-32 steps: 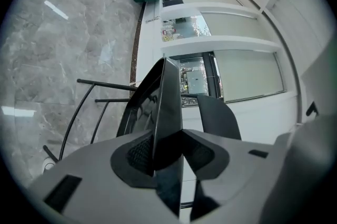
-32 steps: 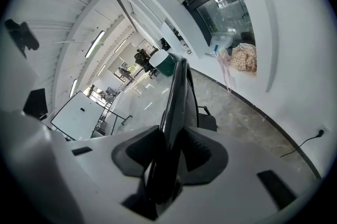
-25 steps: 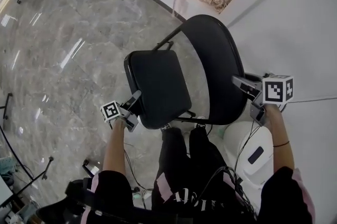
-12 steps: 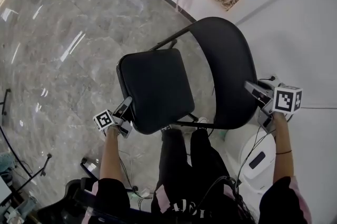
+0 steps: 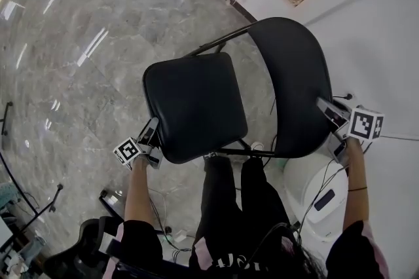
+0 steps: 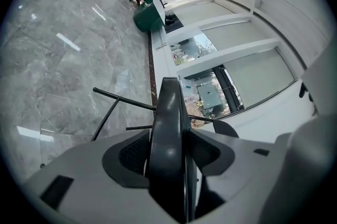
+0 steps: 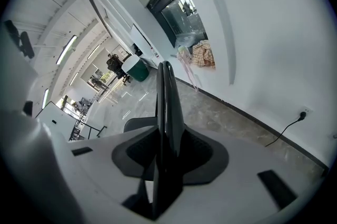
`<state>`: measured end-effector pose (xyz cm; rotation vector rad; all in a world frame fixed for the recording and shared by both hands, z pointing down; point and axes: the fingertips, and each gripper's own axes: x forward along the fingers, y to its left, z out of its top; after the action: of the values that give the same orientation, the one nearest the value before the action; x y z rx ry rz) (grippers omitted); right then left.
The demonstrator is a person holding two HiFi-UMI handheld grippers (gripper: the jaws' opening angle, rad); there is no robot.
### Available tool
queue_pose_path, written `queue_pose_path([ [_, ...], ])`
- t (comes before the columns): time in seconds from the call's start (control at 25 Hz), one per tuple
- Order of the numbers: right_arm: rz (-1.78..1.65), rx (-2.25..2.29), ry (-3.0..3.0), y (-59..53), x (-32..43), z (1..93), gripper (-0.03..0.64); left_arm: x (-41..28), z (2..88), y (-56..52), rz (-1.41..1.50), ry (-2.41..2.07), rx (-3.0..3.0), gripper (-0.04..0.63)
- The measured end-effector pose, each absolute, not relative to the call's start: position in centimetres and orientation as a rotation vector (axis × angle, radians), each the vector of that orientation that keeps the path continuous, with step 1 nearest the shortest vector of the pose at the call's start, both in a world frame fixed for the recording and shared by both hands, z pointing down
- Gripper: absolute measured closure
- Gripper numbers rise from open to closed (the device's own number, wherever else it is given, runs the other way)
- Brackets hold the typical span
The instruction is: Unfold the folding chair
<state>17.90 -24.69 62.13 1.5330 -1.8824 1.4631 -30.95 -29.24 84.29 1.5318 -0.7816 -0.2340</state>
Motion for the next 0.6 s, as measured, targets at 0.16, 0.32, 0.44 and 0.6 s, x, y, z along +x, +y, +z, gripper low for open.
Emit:
queue_pose_path([
  [0.16, 1.445, 1.549, -1.898, -24.5, 17.0, 62.4, 0.485, -32.5, 85.5, -29.2, -0.231, -0.785, 1.545, 0.38],
  [0.32, 1.458, 1.565, -1.861, -24.1, 16.2, 63.9, 0.485, -34.9, 88.1, -29.1, -0.207, -0.842, 1.593, 0.375],
  [0.44, 1.475, 1.581, -1.827, -23.7, 15.2, 64.9, 0.485, -37.4, 89.7, -28.7, -0.186, -0.94, 1.611, 0.371],
  [0.6, 1.487, 1.57, -1.916, -24.5, 13.0, 64.3, 0.485, -39.5, 90.6, -29.1, -0.146, -1.078, 1.643, 0.37],
])
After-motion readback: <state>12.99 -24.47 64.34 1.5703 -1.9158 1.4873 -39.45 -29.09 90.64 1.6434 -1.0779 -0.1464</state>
